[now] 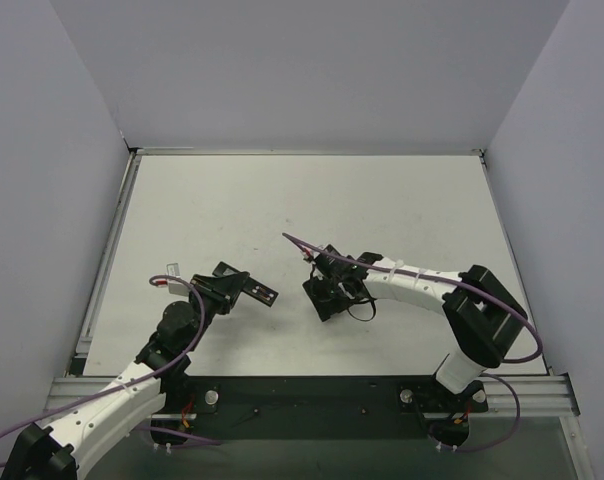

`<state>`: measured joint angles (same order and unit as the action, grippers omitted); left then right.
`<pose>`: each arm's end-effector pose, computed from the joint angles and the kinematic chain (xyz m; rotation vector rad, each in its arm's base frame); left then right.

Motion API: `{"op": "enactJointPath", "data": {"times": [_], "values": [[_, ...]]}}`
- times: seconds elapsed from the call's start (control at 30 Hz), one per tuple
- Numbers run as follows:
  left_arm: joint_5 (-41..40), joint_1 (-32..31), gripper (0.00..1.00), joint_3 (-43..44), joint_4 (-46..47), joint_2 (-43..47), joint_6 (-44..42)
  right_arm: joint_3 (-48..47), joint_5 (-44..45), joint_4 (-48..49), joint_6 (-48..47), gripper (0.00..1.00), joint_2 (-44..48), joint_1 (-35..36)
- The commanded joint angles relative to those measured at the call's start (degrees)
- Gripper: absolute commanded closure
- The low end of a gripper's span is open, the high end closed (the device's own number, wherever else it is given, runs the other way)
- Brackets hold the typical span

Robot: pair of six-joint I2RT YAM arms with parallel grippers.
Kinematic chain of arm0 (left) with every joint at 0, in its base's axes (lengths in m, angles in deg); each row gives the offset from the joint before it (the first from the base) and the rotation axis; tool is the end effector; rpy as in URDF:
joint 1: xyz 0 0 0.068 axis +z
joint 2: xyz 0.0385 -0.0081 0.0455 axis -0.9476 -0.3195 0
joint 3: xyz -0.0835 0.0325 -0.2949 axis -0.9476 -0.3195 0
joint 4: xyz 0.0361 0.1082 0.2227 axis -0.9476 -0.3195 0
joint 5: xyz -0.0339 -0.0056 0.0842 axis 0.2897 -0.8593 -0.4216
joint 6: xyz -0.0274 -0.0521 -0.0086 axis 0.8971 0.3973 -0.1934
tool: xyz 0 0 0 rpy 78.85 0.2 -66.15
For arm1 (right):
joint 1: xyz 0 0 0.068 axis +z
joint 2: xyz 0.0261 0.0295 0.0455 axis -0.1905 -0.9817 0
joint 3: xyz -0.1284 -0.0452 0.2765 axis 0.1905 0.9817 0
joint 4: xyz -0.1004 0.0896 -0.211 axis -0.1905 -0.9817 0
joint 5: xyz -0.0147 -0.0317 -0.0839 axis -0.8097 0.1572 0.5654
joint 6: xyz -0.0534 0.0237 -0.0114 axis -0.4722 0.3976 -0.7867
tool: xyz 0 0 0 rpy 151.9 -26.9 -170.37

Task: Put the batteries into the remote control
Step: Pick up the battery cover at the center of the board.

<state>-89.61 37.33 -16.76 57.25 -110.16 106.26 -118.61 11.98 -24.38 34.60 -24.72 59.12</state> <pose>0.0979 -0.0552 0.1987 -0.8895 1.6052 -1.3196 0.2069 0.2372 0.2167 -0.7762 2.5004 0.5424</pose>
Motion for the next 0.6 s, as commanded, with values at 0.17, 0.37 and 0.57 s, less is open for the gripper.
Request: {"op": "enactJointPath", "data": {"times": [0.17,0.37,0.57], "values": [[-1.17,-0.06,1.00,-6.97,-0.19,1.30,0.64,-3.21,5.32,-2.12,-0.70,0.40,-4.71,0.81],[-0.74,-0.06,1.00,-6.88,0.95,0.51,0.81,-3.65,5.32,-2.38,-0.96,0.48,-6.30,1.69],[-0.47,-0.06,1.00,-6.97,2.01,0.42,1.08,-3.30,7.52,-3.69,-1.14,0.73,-4.28,2.05]]}}
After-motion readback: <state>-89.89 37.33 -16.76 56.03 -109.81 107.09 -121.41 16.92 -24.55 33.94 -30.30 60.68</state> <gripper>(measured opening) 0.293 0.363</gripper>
